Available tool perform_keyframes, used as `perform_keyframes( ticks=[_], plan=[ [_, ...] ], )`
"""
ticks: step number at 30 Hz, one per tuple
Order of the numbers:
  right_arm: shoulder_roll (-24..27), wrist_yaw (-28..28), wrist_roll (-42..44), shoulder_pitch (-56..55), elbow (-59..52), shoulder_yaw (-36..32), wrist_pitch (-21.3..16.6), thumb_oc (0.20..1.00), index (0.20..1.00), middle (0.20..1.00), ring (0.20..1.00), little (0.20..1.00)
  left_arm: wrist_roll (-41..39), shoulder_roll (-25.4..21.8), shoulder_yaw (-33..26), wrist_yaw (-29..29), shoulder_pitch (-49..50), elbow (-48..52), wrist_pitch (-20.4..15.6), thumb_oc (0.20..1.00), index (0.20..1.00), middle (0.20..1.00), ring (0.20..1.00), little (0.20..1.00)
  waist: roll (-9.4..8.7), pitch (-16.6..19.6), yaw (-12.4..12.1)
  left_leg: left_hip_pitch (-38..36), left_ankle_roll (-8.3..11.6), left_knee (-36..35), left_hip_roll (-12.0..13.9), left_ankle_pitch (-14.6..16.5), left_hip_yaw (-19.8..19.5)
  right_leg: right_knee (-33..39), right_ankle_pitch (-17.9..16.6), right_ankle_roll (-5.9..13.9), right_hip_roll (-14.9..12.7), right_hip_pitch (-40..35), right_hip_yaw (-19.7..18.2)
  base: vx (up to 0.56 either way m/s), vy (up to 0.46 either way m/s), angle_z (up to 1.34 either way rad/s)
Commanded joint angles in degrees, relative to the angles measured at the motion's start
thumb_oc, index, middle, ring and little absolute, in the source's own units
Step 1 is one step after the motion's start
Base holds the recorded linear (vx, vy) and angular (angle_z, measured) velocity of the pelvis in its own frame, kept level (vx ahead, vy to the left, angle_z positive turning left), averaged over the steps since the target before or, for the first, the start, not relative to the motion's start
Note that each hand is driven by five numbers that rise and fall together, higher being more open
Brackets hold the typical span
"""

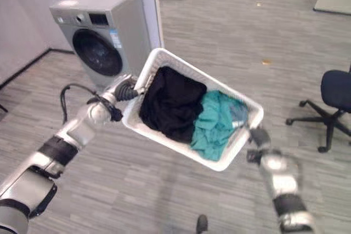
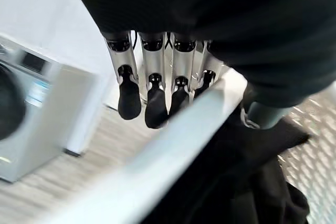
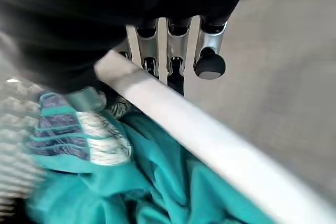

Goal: Grab the laundry basket,head to the washer,open it,put in the laundry and shut it.

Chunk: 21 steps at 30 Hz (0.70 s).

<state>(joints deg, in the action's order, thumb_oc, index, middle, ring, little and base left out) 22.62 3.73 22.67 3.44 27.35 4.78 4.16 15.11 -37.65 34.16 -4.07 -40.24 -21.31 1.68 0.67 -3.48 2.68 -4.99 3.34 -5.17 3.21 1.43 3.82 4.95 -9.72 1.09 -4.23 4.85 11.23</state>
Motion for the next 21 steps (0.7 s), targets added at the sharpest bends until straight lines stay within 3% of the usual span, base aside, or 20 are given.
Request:
perform_keyframes(
  ticks=[1,10,21],
  plan=[
    [1.8,1.5,-0.7,-2.8,-2.3,-5.0,-2.8,0.2,0.2,0.2,0.2,0.2,-1.0,-1.9,-8.7,-4.0,-7.0,-2.2,-0.3,0.2,0.2,0.2,0.2,0.2,-0.14,-3.5,0.7,1.6,-1.77,0.4,0.4,3.4,4.1,-3.7,12.4,8.1,-7.6,-8.2,1.5,0.02,0.004,-0.03],
    [3.7,0.7,0.4,-0.6,-8.7,-5.3,-2.8,0.2,0.2,0.2,0.2,0.2,-0.8,-2.8,-8.7,-3.7,-7.7,-2.0,-0.3,0.2,0.2,0.2,0.2,0.2,-0.69,-3.8,0.0,2.1,-1.89,0.6,0.3,3.3,3.7,-3.7,12.3,8.15,-7.7,-8.0,1.7,0.0,0.0,0.02],
    [12.2,1.5,1.3,12.0,-11.2,-3.6,-1.4,0.2,0.2,0.2,0.2,0.2,-2.4,-4.6,-5.4,-3.2,-13.9,-1.7,-0.7,0.2,0.2,0.2,0.2,0.2,-3.01,-4.7,-2.7,5.0,-2.36,1.9,0.0,3.4,2.4,-4.2,11.4,8.76,-8.5,-7.0,3.5,0.0,0.007,0.02]
  ],
)
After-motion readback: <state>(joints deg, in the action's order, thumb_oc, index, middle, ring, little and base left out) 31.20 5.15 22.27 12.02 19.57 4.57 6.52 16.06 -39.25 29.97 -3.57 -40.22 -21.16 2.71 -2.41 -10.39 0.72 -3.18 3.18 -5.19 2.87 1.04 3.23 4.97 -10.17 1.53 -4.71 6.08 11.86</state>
